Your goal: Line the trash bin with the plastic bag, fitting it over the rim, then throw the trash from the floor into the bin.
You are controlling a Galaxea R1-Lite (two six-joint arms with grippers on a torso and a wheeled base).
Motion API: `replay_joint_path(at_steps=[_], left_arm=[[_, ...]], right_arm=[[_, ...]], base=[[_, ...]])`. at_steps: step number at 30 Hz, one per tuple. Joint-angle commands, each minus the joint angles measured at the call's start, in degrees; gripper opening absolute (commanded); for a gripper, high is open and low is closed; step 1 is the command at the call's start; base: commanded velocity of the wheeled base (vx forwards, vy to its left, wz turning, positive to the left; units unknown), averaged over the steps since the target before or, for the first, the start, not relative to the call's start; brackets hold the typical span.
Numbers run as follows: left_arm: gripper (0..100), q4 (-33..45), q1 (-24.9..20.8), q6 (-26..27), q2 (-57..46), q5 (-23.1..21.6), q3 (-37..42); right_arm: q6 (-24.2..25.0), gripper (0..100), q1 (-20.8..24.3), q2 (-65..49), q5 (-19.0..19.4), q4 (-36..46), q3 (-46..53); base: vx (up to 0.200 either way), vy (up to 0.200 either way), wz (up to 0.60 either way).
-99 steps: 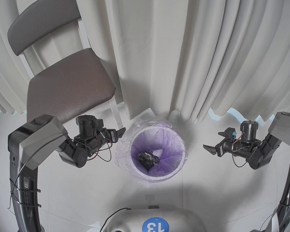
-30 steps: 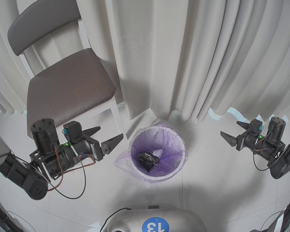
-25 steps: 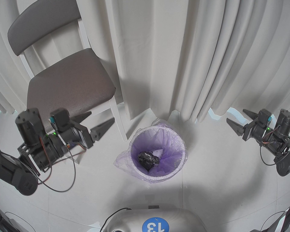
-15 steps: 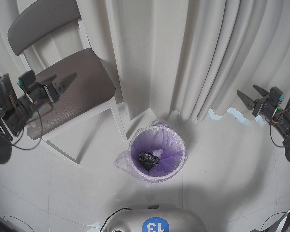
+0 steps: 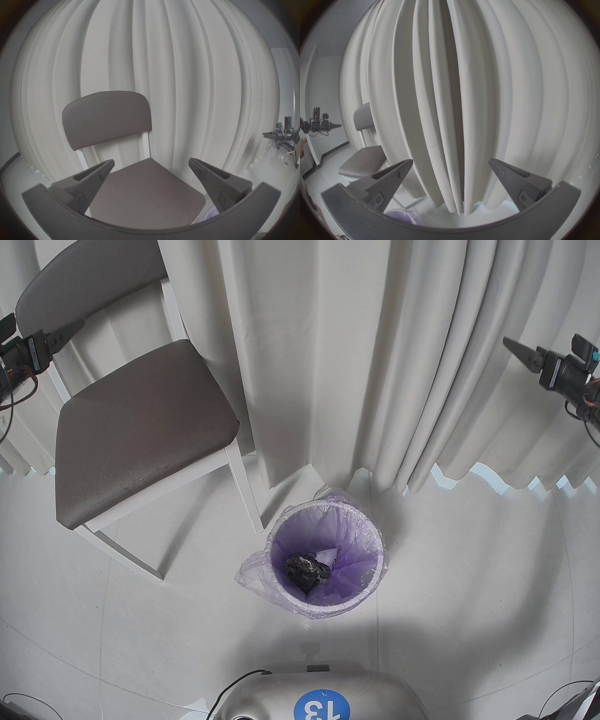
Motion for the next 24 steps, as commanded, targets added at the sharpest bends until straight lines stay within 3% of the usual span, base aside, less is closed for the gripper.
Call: replay_joint_path(at_steps=[1, 13, 20, 24], left_arm=[[100, 7.9, 1.9, 0.5, -11.4, -0.1, -3.8], [100, 24.6, 1.3, -2.7, -32.5, -0.3, -3.2], [100, 40.3, -5.6, -3.3, -44.8, 0.4, -6.2], [100, 46.5, -6.1, -2.7, -49.4, 0.5, -7.1]], right_arm=[[0.7, 100, 2.6, -12.7, 0.1, 7.9, -4.9], [0.7, 100, 3.5, -41.4, 0.5, 31.3, -0.8], [0.7, 100, 2.9, -58.2, 0.2, 48.6, -1.0], [0.6, 100, 1.9, -64.2, 0.3, 55.7, -1.0]], base=[[0.000, 0.000, 0.00], [0.000, 0.000, 0.00], [0.000, 0.000, 0.00], [0.000, 0.000, 0.00]])
